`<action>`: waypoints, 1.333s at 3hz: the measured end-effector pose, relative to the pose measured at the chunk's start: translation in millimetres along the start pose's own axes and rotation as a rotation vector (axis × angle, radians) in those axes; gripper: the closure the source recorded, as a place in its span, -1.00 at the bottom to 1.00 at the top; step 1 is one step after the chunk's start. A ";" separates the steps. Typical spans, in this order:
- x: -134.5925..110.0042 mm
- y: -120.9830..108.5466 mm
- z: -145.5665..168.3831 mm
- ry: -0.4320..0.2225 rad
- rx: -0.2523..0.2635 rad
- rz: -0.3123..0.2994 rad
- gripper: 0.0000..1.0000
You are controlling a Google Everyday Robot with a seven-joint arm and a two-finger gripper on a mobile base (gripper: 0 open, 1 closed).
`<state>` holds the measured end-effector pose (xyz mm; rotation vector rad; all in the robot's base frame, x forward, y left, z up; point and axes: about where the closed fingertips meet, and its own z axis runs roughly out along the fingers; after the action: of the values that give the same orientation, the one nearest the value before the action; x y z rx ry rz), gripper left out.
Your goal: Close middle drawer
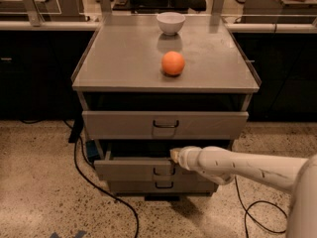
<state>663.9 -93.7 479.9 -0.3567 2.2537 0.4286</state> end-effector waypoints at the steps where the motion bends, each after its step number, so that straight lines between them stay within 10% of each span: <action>1: 33.3 0.3 -25.7 0.043 -0.056 0.083 1.00; 4: 74.9 -6.9 -17.5 0.126 -0.106 0.162 1.00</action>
Offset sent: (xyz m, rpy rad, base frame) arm -0.1079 -0.0470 -0.0404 0.1840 0.2655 0.0125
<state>606.8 -115.8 432.8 -0.2628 2.3979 0.6279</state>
